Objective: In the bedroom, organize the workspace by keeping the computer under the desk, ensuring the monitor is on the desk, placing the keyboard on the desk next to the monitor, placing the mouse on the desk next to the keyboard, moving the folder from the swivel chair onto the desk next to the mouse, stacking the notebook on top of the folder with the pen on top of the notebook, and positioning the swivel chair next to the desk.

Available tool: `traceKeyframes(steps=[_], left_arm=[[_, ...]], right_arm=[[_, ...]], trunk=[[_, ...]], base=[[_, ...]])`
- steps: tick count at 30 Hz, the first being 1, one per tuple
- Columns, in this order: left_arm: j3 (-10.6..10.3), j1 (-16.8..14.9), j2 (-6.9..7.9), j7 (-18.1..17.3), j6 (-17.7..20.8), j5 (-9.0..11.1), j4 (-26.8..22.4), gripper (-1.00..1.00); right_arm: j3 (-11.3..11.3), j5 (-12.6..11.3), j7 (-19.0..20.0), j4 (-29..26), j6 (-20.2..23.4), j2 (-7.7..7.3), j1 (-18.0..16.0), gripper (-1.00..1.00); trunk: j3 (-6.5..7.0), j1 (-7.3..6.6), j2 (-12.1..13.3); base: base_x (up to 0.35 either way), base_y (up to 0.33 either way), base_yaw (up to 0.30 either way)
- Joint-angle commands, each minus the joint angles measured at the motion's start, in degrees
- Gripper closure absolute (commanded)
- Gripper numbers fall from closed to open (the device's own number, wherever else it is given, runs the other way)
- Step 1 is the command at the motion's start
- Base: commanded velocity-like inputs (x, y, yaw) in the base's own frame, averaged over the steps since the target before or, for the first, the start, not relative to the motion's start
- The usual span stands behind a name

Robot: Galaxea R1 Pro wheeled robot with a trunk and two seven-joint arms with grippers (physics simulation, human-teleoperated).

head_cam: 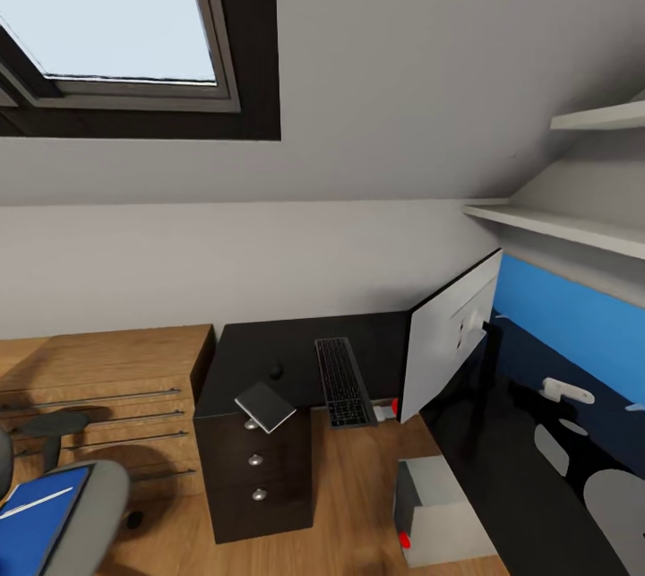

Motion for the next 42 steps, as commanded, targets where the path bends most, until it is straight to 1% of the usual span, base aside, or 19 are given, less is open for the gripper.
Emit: traceKeyframes(steps=[1,29,38,42], left_arm=[[-0.1,0.0,0.01,-0.2,-0.2,0.6,0.1,-1.00],[-0.1,0.0,-0.08,-0.2,0.1,0.5,0.1,-1.00],[-0.1,0.0,-0.55,-0.2,0.4,0.4,0.1,-1.00],[-0.1,0.0,-0.65,0.3,1.3,0.4,0.1,-1.00]], right_arm=[[0.0,-0.2,-0.1,0.0,-0.2,0.01,0.0,-1.00],[0.0,-0.2,-0.1,-0.1,-0.1,0.04,0.0,-1.00],[0.1,0.0,-0.1,0.0,-0.3,0.01,0.0,-1.00],[0.2,0.1,-0.2,0.0,-0.5,0.00,-0.1,-1.00]], trunk=[[-0.28,0.25,-0.5],[-5.31,6.39,-11.7],[-6.93,8.37,-15.3],[-7.65,9.25,-16.9]], base=[[0.000,0.000,0.000],[0.000,0.000,0.000],[0.000,0.000,0.000],[0.000,0.000,0.000]])
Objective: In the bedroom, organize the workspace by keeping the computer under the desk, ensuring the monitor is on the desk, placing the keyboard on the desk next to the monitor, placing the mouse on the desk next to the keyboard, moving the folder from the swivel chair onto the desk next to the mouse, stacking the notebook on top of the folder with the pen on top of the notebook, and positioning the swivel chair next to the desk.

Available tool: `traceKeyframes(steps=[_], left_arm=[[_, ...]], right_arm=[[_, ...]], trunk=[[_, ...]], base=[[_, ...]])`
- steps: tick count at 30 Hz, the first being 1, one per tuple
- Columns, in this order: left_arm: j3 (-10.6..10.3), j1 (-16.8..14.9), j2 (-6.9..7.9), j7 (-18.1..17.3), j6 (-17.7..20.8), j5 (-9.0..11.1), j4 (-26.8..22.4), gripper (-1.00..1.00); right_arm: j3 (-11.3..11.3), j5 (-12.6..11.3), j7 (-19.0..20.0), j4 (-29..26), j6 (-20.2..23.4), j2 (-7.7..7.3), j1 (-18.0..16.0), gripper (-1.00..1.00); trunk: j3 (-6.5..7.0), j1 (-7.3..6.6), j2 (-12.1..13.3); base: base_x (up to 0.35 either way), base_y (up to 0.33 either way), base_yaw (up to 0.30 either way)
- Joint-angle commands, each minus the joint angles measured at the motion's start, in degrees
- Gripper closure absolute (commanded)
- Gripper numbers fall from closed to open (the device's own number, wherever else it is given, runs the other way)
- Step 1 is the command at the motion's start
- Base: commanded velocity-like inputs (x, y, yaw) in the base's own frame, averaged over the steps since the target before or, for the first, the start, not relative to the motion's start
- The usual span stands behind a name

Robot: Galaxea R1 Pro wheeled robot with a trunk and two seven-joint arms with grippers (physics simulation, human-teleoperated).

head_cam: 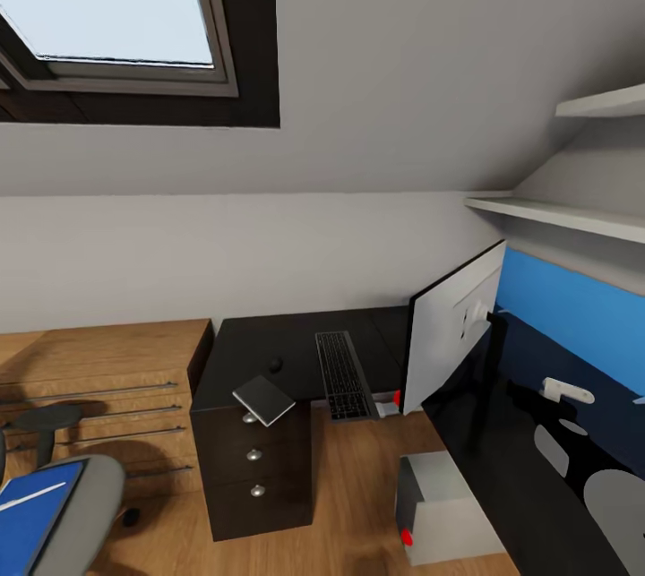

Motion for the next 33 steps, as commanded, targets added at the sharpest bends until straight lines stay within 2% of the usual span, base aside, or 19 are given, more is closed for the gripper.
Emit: traceKeyframes(steps=[1,10,17,24,33], left_arm=[[-0.1,0.0,0.00,0.1,0.4,0.6,0.1,-1.00],[-0.1,0.0,-0.81,5.1,7.5,0.7,-1.8,-1.00],[-0.1,0.0,-0.98,6.7,9.1,0.7,-4.8,-1.00],[-0.1,-0.1,-1.11,8.2,11.1,0.8,-9.5,-1.00],[-0.1,-0.1,-2.72,11.3,21.3,0.9,-17.6,-1.00]], right_arm=[[0.1,-0.2,-0.1,0.1,-0.1,0.02,-0.1,-1.00],[0.3,-0.2,-0.5,2.7,-0.2,0.00,-0.1,-1.00],[0.4,0.0,-0.5,3.4,-0.2,0.00,-0.1,-1.00],[0.4,1.6,-1.0,3.9,-0.1,0.04,-0.1,-1.00],[0.4,2.6,-3.0,3.7,-0.1,0.15,-0.2,-1.00]], trunk=[[-0.27,0.23,-0.5],[-1.89,2.21,-4.1],[-3.14,3.75,-6.9],[-4.40,5.29,-9.7],[-6.01,7.26,-13.3]], base=[[0.000,0.000,0.000],[0.000,0.000,0.000],[0.000,0.000,0.000],[0.000,0.000,0.000],[0.000,0.000,0.000]])
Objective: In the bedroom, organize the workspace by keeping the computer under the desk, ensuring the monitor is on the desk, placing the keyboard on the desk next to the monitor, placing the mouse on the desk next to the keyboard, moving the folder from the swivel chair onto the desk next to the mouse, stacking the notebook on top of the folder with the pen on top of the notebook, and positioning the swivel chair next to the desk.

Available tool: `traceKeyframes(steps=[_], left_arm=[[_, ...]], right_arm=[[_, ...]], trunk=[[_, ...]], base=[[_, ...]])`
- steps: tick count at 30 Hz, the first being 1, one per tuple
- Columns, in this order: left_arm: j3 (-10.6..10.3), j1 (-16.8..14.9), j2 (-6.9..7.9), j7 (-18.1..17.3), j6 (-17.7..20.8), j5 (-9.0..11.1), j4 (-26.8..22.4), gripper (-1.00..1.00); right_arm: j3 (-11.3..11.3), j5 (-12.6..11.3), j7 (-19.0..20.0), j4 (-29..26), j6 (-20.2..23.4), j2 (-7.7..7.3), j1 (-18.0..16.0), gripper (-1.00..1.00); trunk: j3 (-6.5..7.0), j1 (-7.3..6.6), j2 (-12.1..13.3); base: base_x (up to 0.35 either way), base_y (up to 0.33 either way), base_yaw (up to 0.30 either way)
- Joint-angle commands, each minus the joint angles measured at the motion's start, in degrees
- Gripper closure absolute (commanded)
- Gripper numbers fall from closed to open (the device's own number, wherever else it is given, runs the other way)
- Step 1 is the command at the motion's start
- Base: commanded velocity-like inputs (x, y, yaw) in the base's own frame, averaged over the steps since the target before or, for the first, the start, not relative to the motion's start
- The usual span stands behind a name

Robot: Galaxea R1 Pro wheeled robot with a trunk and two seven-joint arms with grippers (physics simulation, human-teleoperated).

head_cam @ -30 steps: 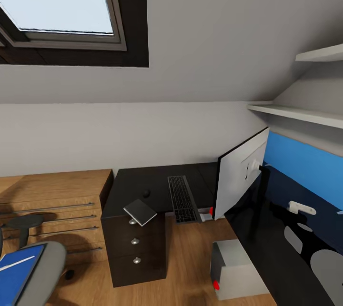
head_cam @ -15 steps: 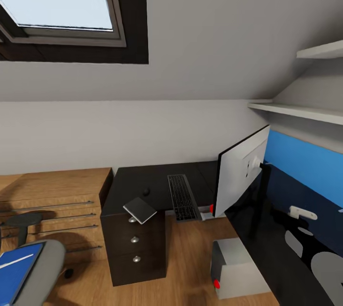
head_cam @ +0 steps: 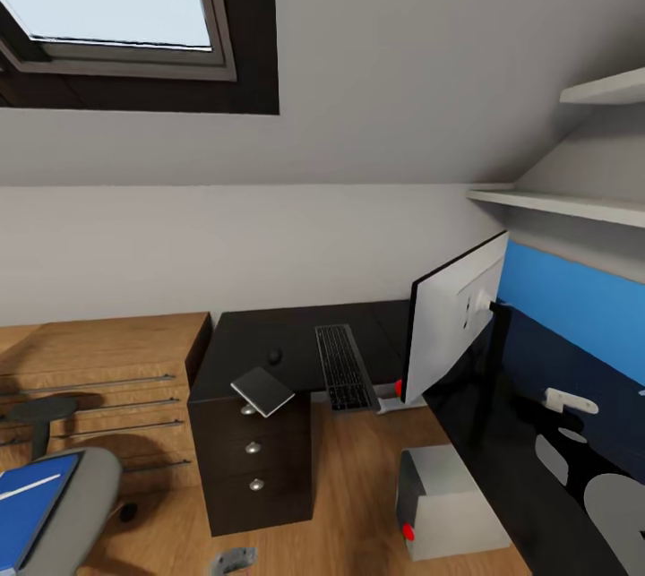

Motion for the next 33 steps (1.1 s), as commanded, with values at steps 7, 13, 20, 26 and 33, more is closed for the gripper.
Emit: traceKeyframes(steps=[7,13,20,26,33], left_arm=[[-0.1,0.0,-1.44,1.0,7.5,0.6,-12.4,-1.00],[-0.1,0.0,-3.31,0.9,19.7,0.6,-26.2,-1.00],[-0.3,0.0,-3.46,0.6,21.5,0.7,-26.9,-1.00],[-0.3,0.0,-3.19,0.6,21.4,0.7,-25.4,-1.00],[-0.4,0.0,-2.95,0.4,21.3,0.6,-25.0,-1.00]], right_arm=[[0.1,-0.1,-2.0,-0.1,0.4,2.15,-0.1,-1.00],[-0.1,-0.4,-6.3,-2.8,0.9,3.80,-0.2,-1.00],[1.1,0.8,-2.6,-4.2,-0.8,4.37,-0.2,-1.00],[3.1,2.9,4.1,-3.9,-7.0,4.35,-0.2,-1.00],[3.6,4.0,7.8,1.1,-16.4,4.16,-0.2,-1.00]], trunk=[[-1.34,1.55,-2.9],[-2.42,2.87,-5.3],[-3.67,4.40,-8.1],[-4.75,5.72,-10.5],[-6.01,7.26,-13.3]], base=[[0.000,0.000,0.000],[0.000,0.000,0.000],[0.000,0.000,0.000],[0.000,0.000,0.000],[0.000,0.000,0.000]])
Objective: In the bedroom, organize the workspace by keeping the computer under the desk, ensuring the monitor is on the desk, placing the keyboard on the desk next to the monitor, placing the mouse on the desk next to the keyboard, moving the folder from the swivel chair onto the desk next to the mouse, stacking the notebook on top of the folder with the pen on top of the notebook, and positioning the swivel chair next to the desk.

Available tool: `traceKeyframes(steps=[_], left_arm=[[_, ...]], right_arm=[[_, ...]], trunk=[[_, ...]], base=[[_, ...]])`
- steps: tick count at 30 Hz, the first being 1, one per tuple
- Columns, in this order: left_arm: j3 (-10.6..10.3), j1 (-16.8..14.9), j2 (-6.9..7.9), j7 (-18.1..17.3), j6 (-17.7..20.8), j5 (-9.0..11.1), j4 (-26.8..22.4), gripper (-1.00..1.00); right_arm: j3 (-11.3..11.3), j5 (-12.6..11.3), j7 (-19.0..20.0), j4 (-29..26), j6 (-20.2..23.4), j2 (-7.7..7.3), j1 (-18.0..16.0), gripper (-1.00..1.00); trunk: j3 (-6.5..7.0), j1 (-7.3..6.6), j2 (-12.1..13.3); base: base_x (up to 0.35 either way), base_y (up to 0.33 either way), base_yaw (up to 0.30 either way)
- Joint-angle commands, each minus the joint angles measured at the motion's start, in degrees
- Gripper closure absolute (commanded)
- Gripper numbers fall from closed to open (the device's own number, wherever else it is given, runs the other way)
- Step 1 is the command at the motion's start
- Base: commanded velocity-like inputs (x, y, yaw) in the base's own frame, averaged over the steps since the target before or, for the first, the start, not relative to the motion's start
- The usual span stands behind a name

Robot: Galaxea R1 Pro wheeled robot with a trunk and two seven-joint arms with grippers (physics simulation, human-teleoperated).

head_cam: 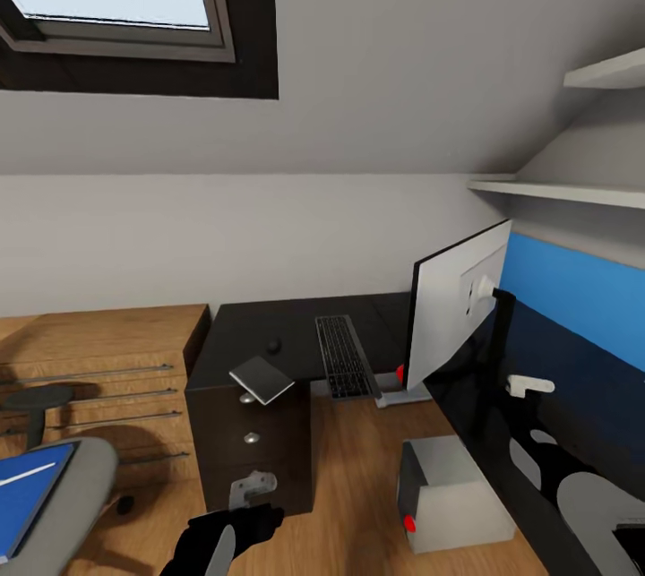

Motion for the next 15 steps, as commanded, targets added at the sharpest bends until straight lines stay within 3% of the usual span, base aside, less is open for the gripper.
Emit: traceKeyframes(steps=[1,15], left_arm=[[-0.1,0.0,0.01,0.5,0.2,0.6,0.0,-1.00],[-0.2,0.0,-0.07,0.3,0.1,0.6,0.4,-1.00]], right_arm=[[0.4,-0.2,0.2,0.7,-1.2,-0.08,-0.1,-1.00],[0.3,-0.5,0.1,1.5,-3.3,-0.19,-0.1,-1.00]], trunk=[[-0.25,0.23,-0.5],[-2.77,3.30,-6.1]], base=[[0.000,0.000,0.000],[0.000,0.000,0.000]])
